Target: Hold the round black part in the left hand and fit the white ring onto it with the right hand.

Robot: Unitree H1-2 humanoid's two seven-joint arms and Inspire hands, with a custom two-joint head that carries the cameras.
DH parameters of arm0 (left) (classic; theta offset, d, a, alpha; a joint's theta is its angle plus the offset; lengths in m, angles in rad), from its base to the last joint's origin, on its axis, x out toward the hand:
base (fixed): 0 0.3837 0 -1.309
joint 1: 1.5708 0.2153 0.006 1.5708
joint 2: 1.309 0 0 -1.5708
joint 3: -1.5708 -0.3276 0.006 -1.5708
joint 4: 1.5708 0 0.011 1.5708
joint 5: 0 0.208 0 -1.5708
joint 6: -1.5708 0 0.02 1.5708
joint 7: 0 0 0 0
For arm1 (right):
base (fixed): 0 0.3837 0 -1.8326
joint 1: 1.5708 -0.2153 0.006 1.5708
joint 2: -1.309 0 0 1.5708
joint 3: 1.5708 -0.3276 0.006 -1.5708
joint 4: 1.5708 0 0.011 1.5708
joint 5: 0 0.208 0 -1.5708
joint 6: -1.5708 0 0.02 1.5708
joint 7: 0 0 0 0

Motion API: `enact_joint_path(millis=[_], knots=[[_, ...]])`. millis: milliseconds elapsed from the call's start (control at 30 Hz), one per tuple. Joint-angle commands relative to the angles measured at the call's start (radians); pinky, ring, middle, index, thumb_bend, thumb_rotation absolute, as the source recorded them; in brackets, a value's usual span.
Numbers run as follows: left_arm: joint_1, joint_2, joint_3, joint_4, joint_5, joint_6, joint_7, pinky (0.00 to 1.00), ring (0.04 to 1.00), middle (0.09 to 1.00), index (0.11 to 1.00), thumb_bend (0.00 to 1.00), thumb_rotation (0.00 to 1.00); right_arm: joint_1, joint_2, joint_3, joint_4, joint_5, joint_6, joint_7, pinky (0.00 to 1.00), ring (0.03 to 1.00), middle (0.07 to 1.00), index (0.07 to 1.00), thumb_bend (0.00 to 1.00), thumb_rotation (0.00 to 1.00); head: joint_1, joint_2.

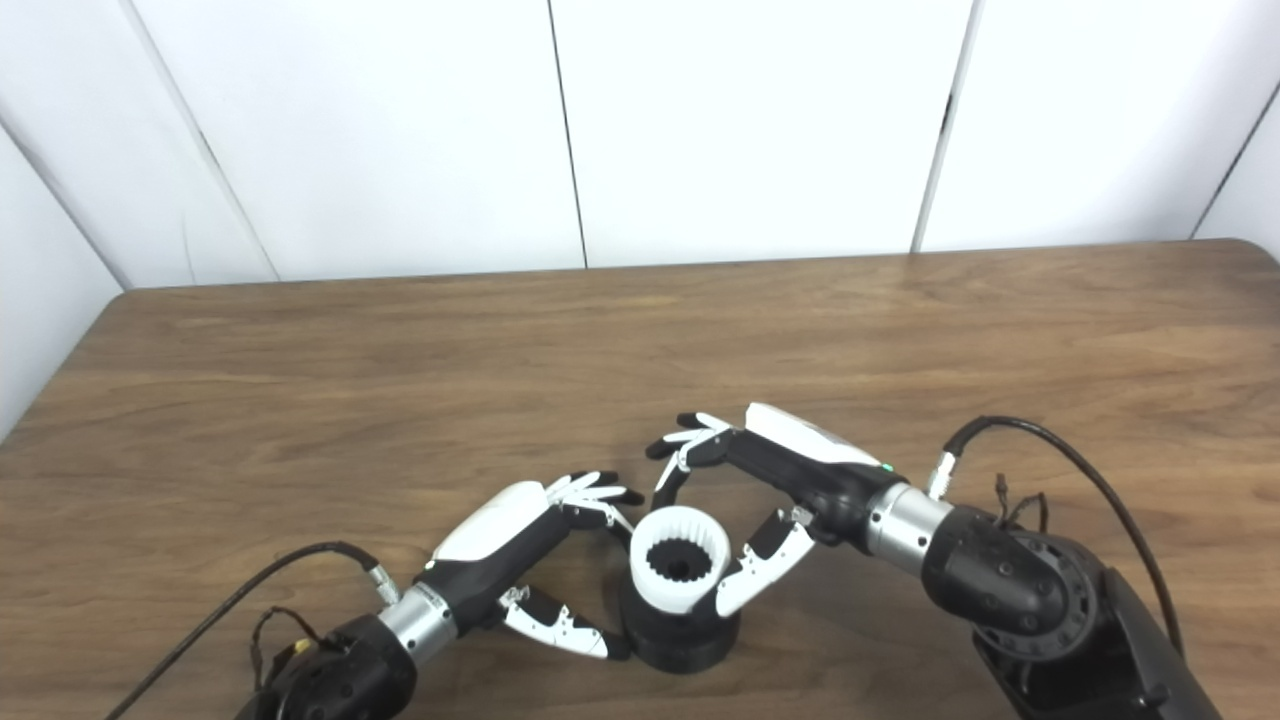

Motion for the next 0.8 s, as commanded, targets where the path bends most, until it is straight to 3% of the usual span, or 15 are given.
enact_joint_path(millis=[0,767], knots=[[-0.034,0.010,0.010,-0.040,-0.005,0.005,-0.002,1.00,0.987,0.898,0.604,0.90,0.23,-0.043,-0.009,-0.016,-0.025,0.004,-0.019,-0.007,0.93,1.000,0.880,0.488,0.53,0.15,-0.001,0.001],[-0.037,0.007,0.013,-0.065,-0.012,0.029,-0.021,1.00,0.986,0.893,0.614,0.91,0.24,0.011,0.008,0.003,-0.013,-0.018,-0.021,-0.026,0.96,1.000,0.886,0.489,0.53,0.15,-0.002,0.012]])
